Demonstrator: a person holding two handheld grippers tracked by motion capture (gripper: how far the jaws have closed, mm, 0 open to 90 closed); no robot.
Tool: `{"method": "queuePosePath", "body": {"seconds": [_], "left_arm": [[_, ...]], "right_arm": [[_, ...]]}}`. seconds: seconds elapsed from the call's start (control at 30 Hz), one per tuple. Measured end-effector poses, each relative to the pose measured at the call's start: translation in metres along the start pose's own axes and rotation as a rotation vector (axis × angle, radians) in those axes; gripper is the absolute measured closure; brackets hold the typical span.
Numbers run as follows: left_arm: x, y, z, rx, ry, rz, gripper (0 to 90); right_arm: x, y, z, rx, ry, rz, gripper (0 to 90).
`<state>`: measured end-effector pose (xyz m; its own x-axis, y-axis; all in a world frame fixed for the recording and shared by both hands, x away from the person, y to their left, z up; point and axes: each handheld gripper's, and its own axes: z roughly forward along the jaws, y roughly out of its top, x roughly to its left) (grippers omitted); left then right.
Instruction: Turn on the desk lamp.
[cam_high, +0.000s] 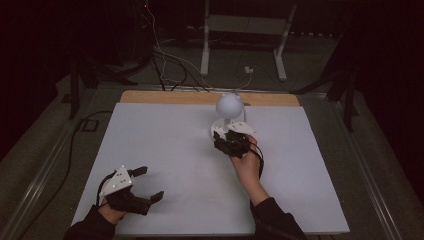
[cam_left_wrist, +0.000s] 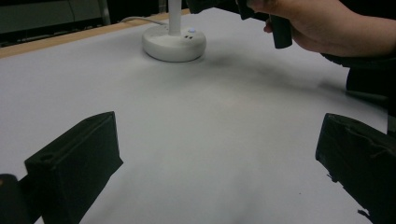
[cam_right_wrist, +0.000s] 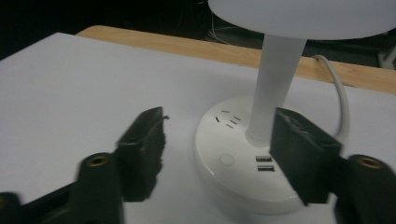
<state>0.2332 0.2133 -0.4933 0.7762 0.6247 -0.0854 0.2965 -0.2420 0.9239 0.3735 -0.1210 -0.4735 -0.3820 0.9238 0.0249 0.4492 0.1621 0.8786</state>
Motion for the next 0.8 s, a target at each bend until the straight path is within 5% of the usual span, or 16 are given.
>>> {"method": "queuePosePath", "body": {"seconds": [0.3, 0.57, 0.8], "left_arm": [[0.000, 0.000, 0.000, 0.003, 0.001, 0.000, 0.4], [0.000, 0.000, 0.000, 0.004, 0.002, 0.002, 0.4], [0.000, 0.000, 0.000, 0.004, 0.001, -0.001, 0.4]], "right_arm": [[-0.003, 0.001, 0.008, 0.014, 0.004, 0.025, 74.0], [-0.003, 0.005, 0.015, 0.022, -0.025, 0.017, 89.2], [-0.005, 0.003, 0.026, 0.054, -0.039, 0.025, 90.0]]}}
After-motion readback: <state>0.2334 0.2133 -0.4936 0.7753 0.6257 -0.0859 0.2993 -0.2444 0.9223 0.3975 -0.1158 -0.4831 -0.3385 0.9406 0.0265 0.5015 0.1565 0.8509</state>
